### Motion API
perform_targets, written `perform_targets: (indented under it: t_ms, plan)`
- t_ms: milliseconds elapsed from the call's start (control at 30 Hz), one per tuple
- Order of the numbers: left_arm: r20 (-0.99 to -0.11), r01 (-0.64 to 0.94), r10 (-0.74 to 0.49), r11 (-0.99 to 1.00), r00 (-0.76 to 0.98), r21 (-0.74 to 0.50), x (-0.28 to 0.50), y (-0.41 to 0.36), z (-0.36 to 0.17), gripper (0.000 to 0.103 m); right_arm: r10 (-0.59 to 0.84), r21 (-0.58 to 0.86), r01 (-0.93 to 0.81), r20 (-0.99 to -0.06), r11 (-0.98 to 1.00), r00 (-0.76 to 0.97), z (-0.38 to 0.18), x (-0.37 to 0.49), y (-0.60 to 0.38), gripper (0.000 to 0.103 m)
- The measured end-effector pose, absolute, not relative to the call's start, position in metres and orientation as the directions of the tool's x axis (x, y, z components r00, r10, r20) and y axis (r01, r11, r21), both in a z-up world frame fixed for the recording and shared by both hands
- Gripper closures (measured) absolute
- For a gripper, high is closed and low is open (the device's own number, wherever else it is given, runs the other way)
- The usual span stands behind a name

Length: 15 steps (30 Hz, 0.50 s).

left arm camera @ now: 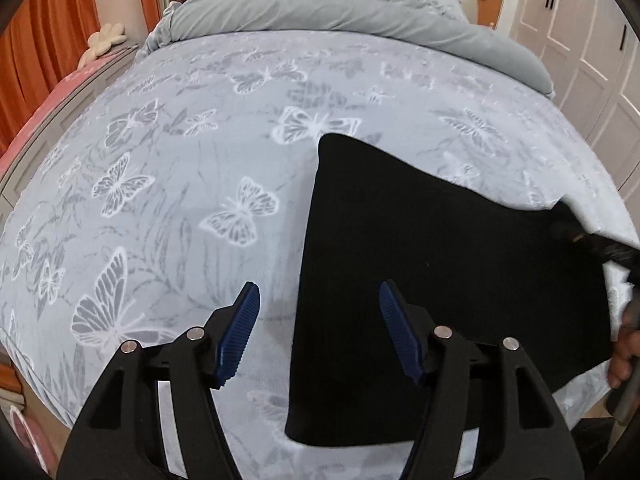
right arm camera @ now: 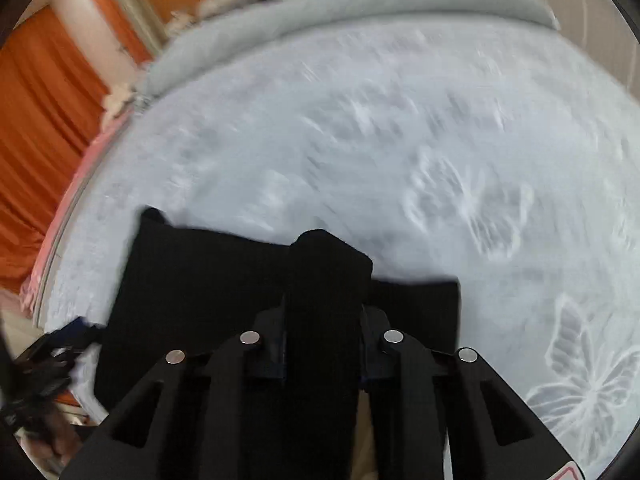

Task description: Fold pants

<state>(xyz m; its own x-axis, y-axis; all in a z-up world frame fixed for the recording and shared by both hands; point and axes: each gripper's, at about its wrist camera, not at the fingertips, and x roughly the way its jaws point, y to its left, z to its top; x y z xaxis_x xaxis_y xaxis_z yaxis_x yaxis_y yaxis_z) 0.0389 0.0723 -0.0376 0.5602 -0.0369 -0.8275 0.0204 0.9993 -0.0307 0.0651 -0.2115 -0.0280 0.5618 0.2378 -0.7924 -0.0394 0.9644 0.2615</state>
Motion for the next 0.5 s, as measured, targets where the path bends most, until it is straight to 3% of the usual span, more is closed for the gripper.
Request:
perform_targets:
  t_ms: [67, 200, 267, 400, 467, 500]
  plan:
    - [-0.826, 0.014, -0.012, 1.0, 0.563, -0.005, 0.039, 0.071, -0.043, 0.042, 0.225, 0.214, -0.091, -0.772, 0.973, 0.595, -0.013, 0.064, -0.201, 0.081]
    - [-0.823, -0.015, 0.059, 0.998, 0.565, 0.062, 0.041, 0.071, -0.049, 0.042, 0.094, 0.139, 0.059, -0.876, 0.989, 0.473, -0.055, 0.088, -0.218, 0.058]
    - [-0.827, -0.024, 0.065, 0.998, 0.559, 0.062, 0.043, 0.074, -0.051, 0.042, 0.131, 0.222, 0.133, -0.862, 0.966, 0.489, -0.047, 0.082, -0.224, 0.057]
    - [-0.825, -0.04, 0.07, 0.998, 0.561, 0.057, 0.043, 0.082, -0.049, 0.042, 0.013, 0.106, 0.107, -0.764, 0.989, 0.645, 0.002, 0.056, -0.189, 0.057]
    - [-0.822, -0.049, 0.082, 0.997, 0.563, 0.066, 0.042, 0.084, -0.049, 0.042, 0.043, 0.113, 0.055, -0.715, 0.992, 0.698, 0.015, 0.047, -0.168, 0.055]
    - [-0.821, -0.055, 0.088, 0.996, 0.563, 0.069, 0.042, 0.087, -0.049, 0.042, 0.093, 0.13, 0.001, -0.707, 0.991, 0.701, 0.017, 0.047, -0.157, 0.062]
